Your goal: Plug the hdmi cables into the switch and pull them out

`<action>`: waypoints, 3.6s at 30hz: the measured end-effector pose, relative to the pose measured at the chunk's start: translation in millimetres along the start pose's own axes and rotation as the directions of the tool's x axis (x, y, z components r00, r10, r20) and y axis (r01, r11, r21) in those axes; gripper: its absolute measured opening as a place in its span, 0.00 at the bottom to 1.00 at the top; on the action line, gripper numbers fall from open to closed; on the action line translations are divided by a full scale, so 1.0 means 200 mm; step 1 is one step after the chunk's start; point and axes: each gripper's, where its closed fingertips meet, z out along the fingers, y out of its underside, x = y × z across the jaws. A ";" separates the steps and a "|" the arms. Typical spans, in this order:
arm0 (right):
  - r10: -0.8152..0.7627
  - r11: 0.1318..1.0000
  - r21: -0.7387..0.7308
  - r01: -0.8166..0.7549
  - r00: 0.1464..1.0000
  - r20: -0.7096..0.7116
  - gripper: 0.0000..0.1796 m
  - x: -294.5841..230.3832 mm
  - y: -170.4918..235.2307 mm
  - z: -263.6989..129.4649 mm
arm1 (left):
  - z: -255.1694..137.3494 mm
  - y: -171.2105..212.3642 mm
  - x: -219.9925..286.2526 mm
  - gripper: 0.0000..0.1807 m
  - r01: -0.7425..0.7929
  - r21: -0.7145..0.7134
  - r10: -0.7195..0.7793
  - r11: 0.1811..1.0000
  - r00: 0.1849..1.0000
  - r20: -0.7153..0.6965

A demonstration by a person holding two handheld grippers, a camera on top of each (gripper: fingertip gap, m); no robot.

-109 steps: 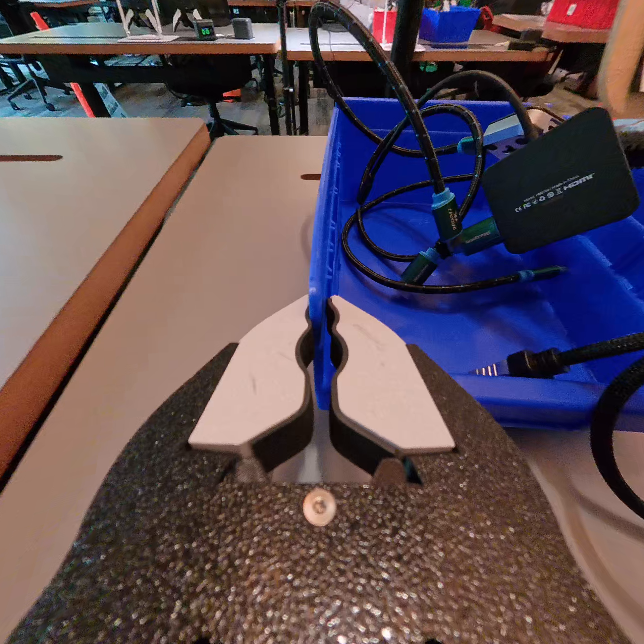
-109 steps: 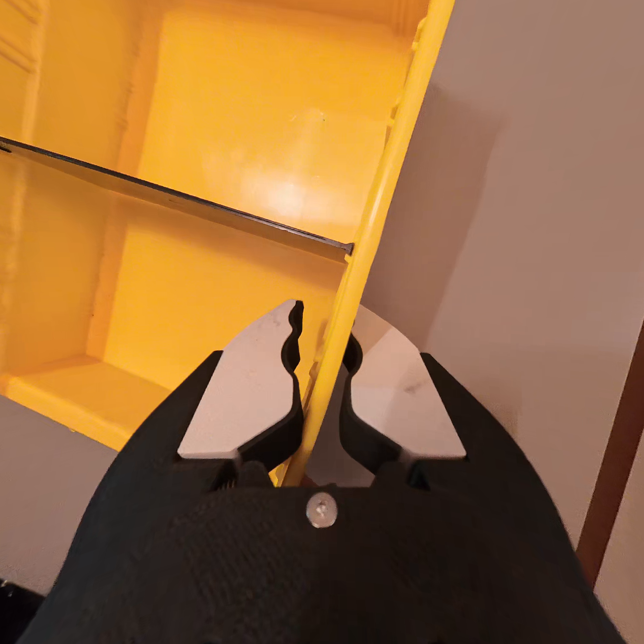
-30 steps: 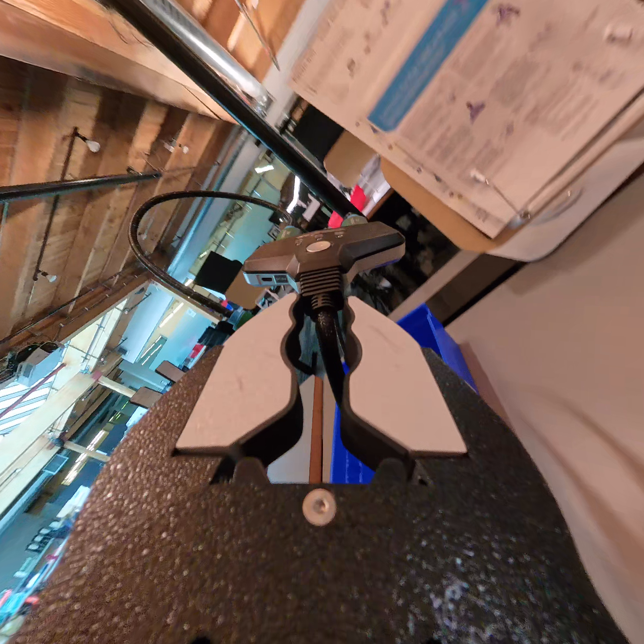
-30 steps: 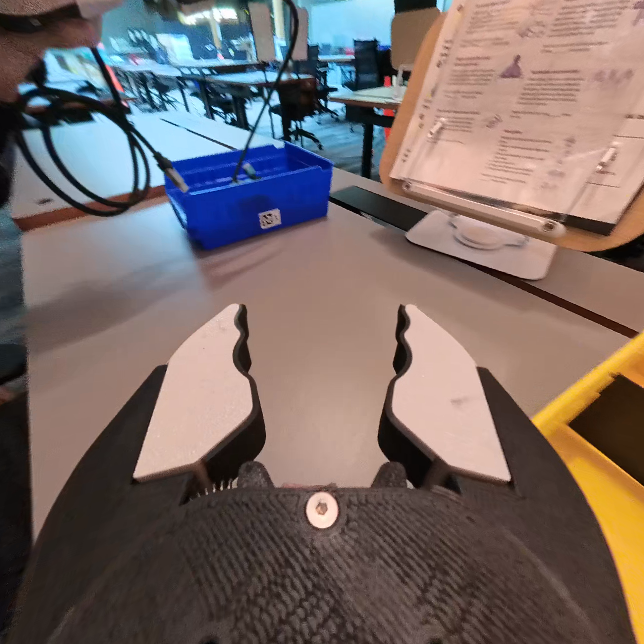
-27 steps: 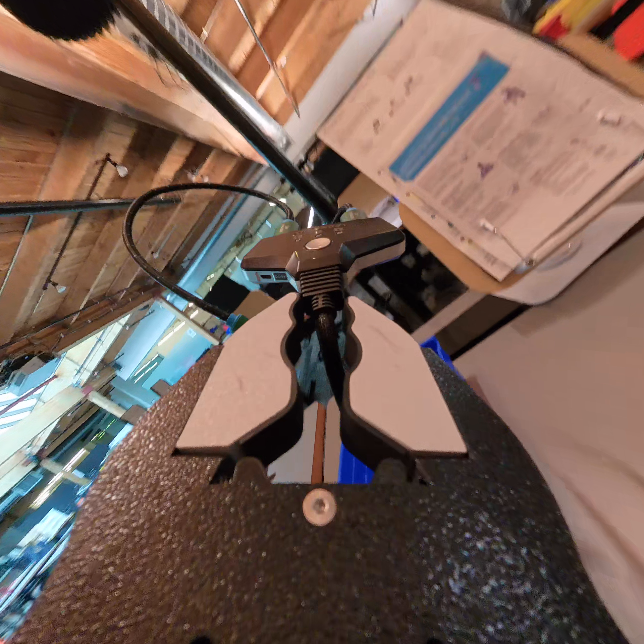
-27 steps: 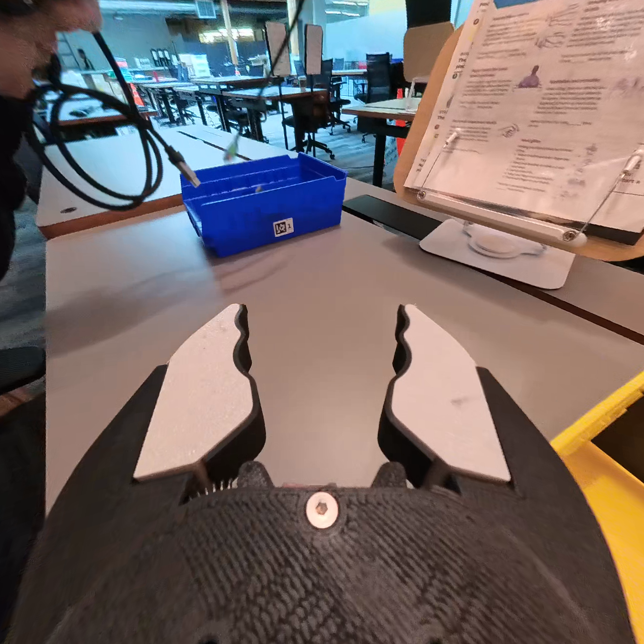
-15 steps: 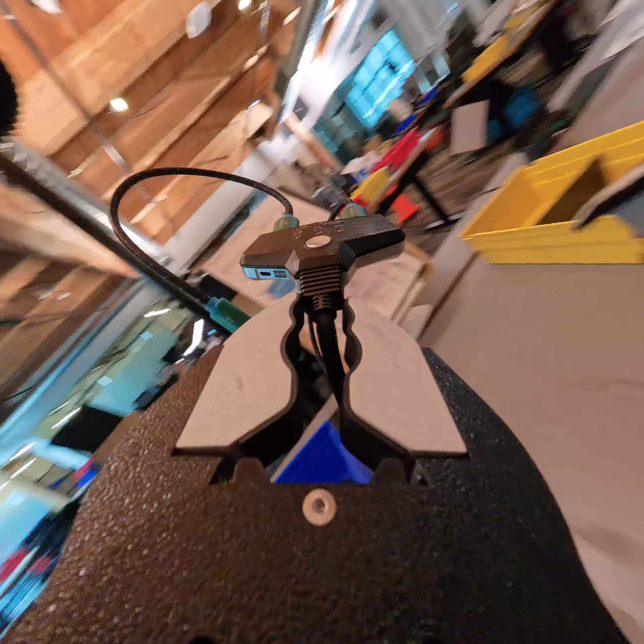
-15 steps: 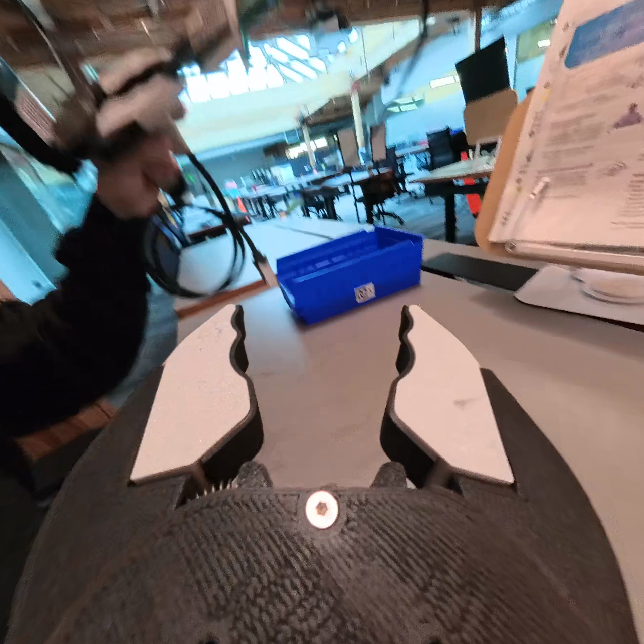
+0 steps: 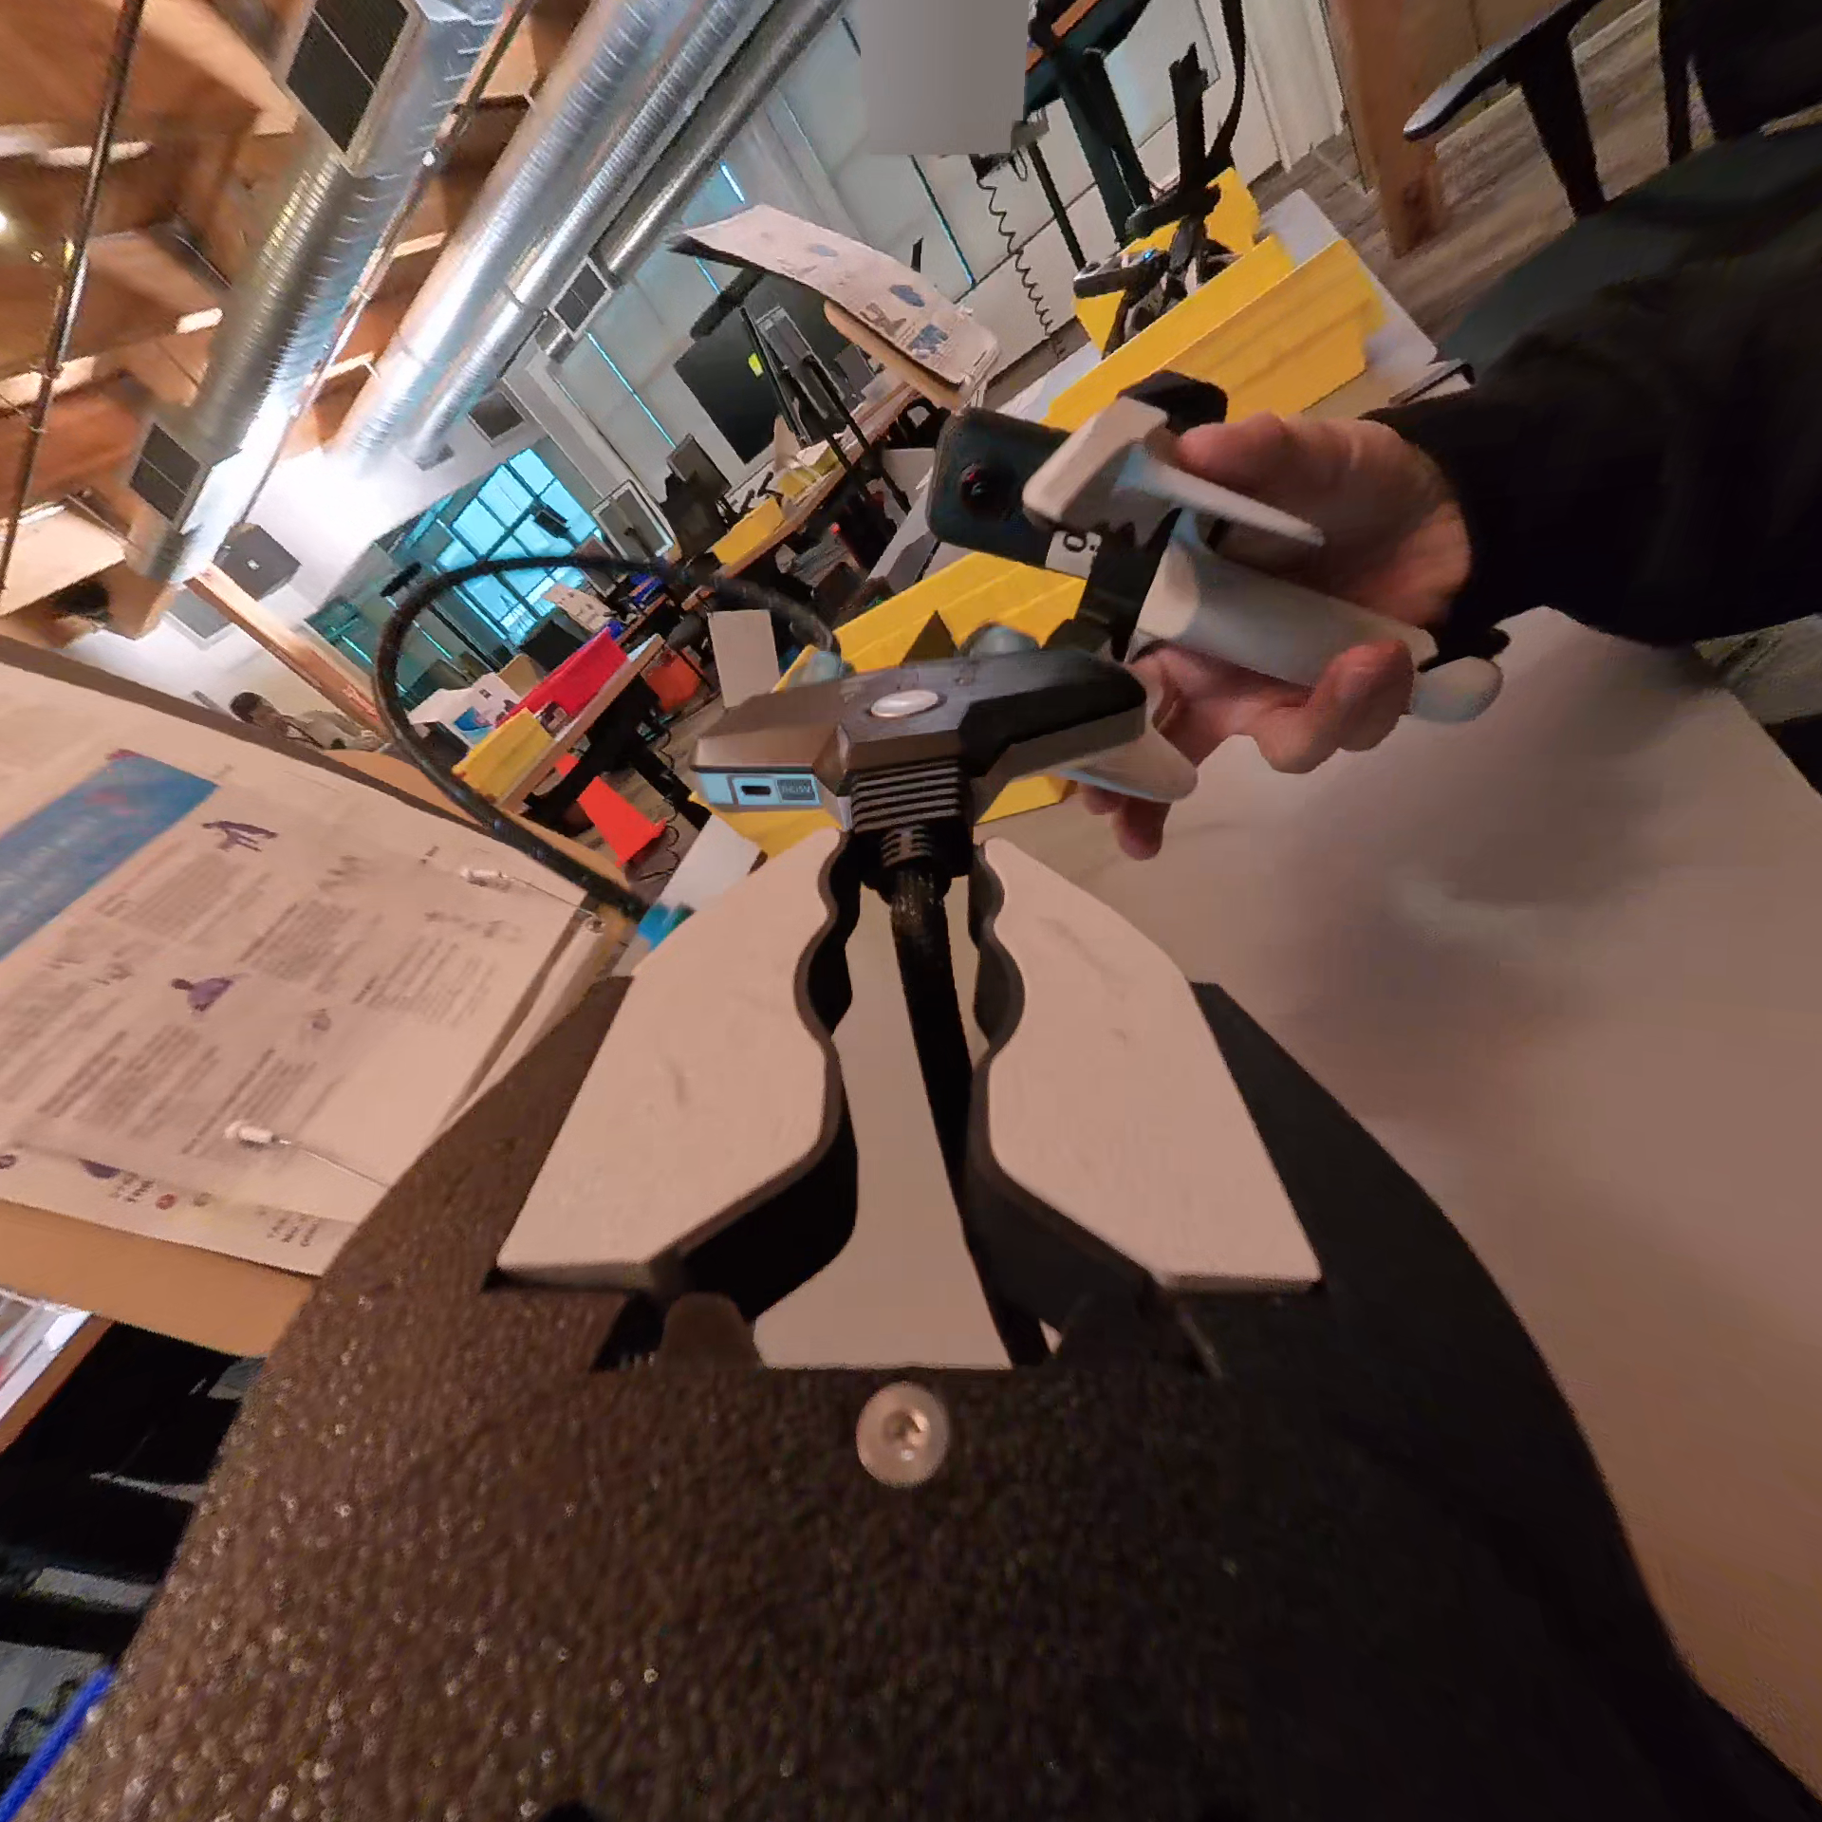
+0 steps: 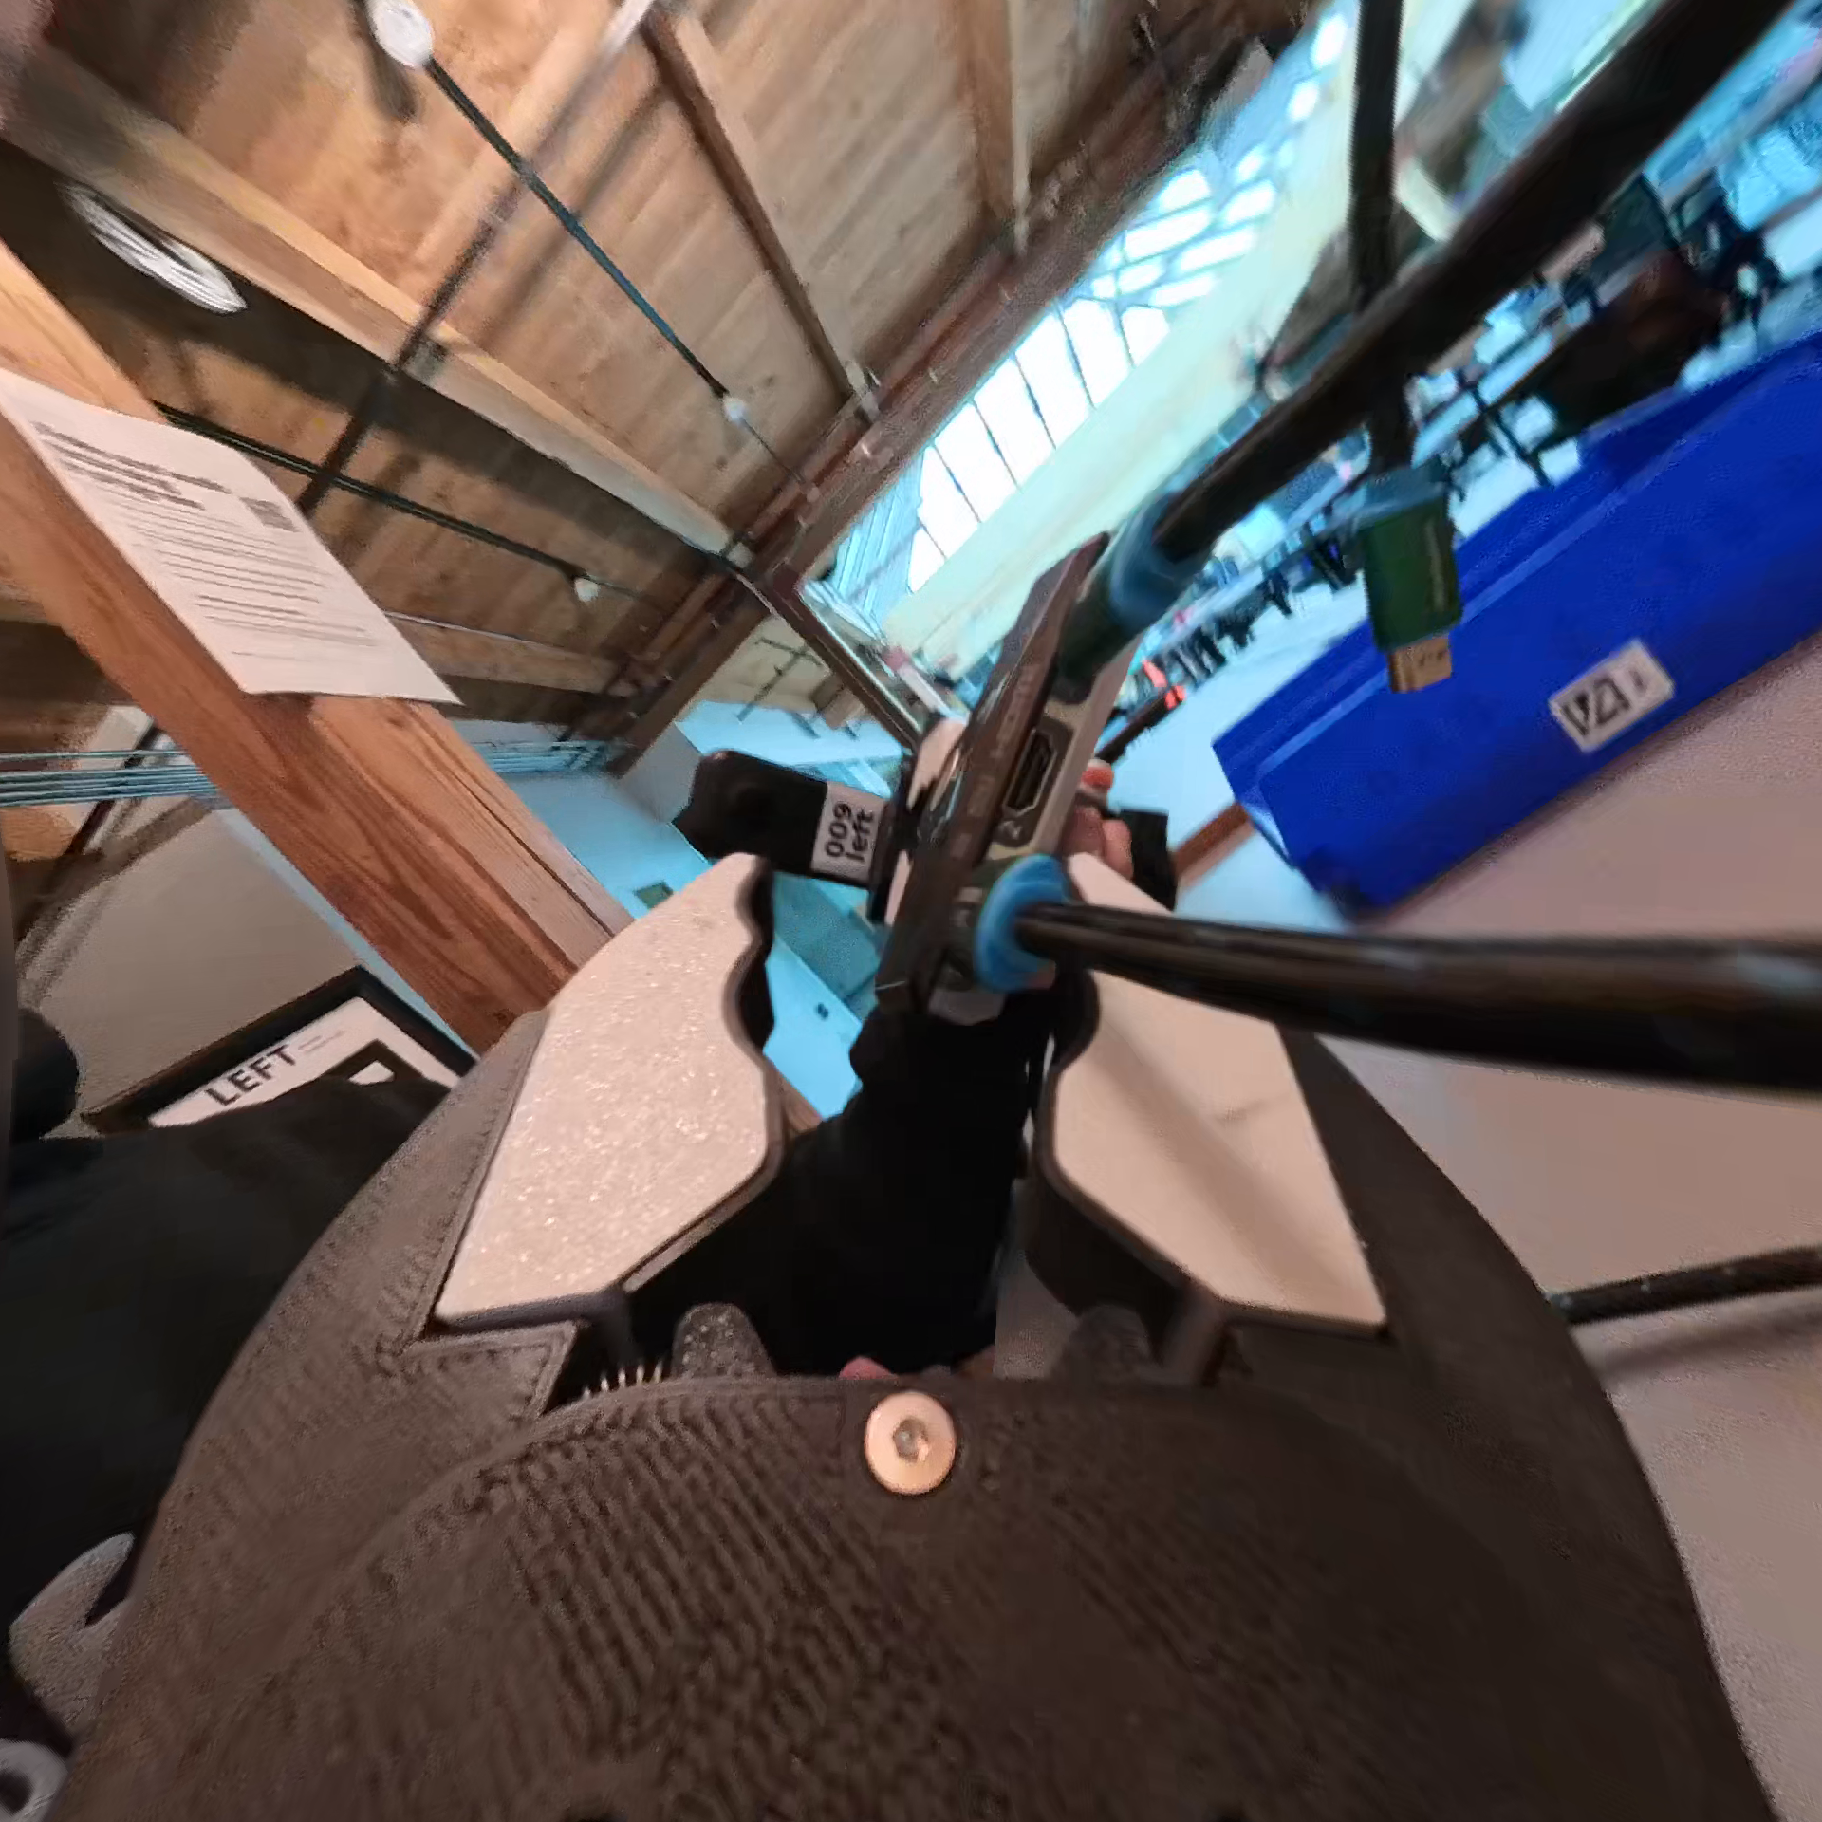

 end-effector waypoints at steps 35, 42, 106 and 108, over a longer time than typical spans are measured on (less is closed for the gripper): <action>0.197 0.980 0.059 -0.190 0.968 -0.153 0.13 0.20 0.12 0.00 | 0.01 0.15 0.04 0.12 0.349 0.155 -0.353 0.924 0.936 -0.006; 0.202 0.978 0.082 -0.190 0.964 -0.175 0.12 0.23 0.09 -0.05 | 0.06 0.18 0.05 0.13 0.406 0.131 -0.413 0.904 0.910 0.032; -0.724 0.573 -0.515 0.638 0.688 0.046 0.11 0.08 0.27 -0.14 | -0.04 0.13 0.15 0.12 0.540 0.276 -0.467 0.795 0.836 -0.288; -0.731 0.534 -0.579 0.616 0.681 0.050 0.11 0.10 0.29 -0.17 | -0.04 0.13 0.17 0.12 0.531 0.249 -0.457 0.810 0.837 -0.300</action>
